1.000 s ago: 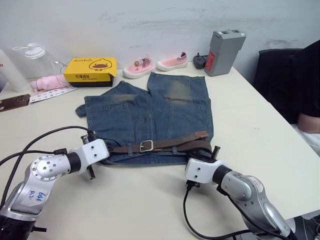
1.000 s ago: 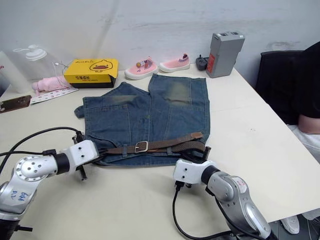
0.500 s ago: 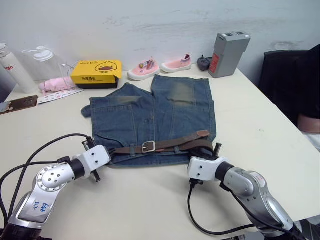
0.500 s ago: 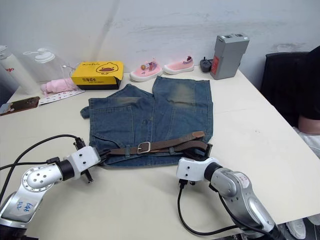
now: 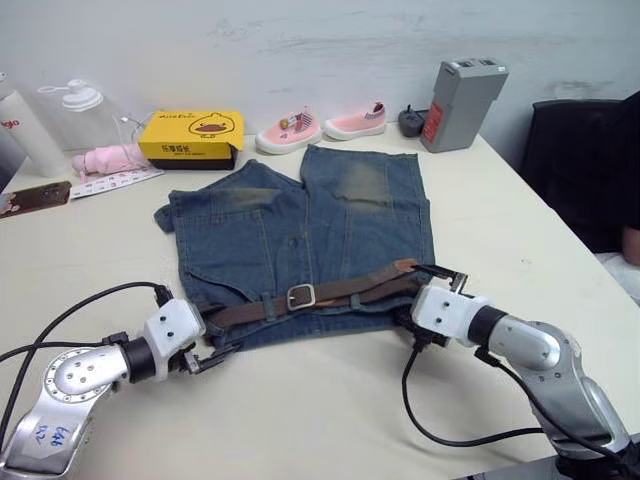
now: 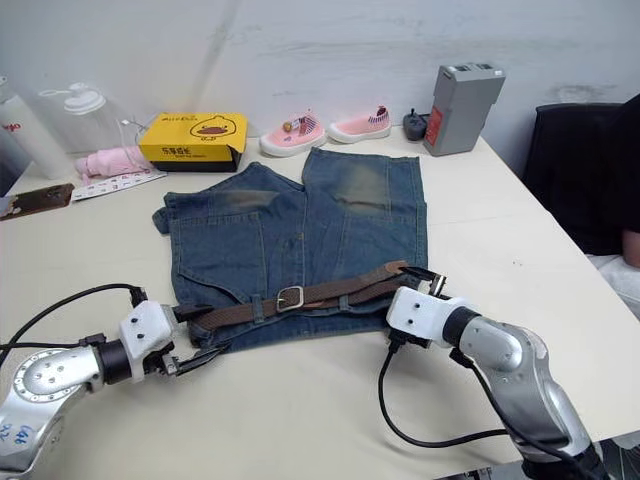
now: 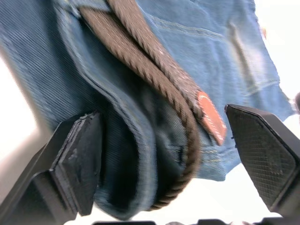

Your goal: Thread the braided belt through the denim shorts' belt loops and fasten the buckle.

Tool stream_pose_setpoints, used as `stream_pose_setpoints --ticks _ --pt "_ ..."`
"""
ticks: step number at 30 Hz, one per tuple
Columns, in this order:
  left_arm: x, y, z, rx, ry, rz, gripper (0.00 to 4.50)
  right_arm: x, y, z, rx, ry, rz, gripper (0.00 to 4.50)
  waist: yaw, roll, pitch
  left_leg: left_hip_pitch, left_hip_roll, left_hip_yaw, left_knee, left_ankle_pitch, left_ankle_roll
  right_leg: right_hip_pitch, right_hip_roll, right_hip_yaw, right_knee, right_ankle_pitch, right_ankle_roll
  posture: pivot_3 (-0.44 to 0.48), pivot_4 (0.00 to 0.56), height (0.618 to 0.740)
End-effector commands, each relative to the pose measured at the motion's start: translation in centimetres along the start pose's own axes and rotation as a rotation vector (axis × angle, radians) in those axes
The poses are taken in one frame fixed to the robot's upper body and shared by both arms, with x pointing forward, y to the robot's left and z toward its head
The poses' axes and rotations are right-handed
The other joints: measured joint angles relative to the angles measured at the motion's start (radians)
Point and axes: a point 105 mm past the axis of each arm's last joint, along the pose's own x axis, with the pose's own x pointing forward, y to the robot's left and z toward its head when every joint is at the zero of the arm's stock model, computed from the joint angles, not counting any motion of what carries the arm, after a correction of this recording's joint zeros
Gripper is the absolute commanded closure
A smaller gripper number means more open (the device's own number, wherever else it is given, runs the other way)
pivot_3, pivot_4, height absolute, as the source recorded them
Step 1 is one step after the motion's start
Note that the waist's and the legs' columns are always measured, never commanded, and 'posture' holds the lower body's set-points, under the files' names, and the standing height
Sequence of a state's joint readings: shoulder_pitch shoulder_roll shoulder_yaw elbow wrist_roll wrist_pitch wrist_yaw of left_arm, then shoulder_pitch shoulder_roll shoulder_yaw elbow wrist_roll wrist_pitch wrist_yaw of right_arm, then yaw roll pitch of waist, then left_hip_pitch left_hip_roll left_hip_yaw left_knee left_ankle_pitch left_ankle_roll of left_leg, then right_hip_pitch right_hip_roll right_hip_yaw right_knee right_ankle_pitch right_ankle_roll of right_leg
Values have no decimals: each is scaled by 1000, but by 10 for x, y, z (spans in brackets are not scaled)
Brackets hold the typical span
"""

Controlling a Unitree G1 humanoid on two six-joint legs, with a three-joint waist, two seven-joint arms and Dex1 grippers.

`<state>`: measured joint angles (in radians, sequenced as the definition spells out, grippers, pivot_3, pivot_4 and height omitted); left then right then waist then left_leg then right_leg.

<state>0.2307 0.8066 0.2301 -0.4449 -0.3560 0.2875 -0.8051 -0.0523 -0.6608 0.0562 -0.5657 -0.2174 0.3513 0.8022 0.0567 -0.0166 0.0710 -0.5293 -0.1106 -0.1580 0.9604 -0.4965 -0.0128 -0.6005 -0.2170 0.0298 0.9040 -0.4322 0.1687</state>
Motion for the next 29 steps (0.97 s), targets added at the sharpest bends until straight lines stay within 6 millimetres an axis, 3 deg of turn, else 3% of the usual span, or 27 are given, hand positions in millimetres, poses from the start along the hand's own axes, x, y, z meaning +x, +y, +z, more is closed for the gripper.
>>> stream_pose_setpoints --ticks 1,6,9,14,20,29 --pt "-20 13 29 -79 -100 -20 793 -14 -9 22 51 -103 70 27 -1 3 4 0 0 0 0 0 0 0 0 0 -1 0 0 0 150 618" --pt "-30 8 33 -190 -99 -111 793 -21 -16 29 164 -151 138 27 -1 3 6 0 1 0 0 0 0 1 -1 0 -3 0 0 0 150 618" --pt "-43 17 43 -279 -168 -114 793 -32 -41 41 322 -251 121 27 -2 4 8 -1 1 0 0 0 0 1 -1 1 -3 0 -1 0 150 618" --pt "-52 33 59 -249 -237 -4 793 -41 -70 22 442 -210 22 27 1 3 9 -1 2 0 0 0 0 1 -2 1 -5 1 -2 0 150 618" --pt "-50 39 66 -228 -278 63 793 -41 -83 24 540 -236 -8 27 7 6 10 -1 2 2 0 0 0 2 -3 4 -7 2 -5 0 150 618" --pt "-44 44 70 -220 -322 92 793 -39 -86 23 550 -214 -20 27 14 6 10 -1 3 2 -1 0 -1 3 -2 4 -8 2 -5 0 150 618"
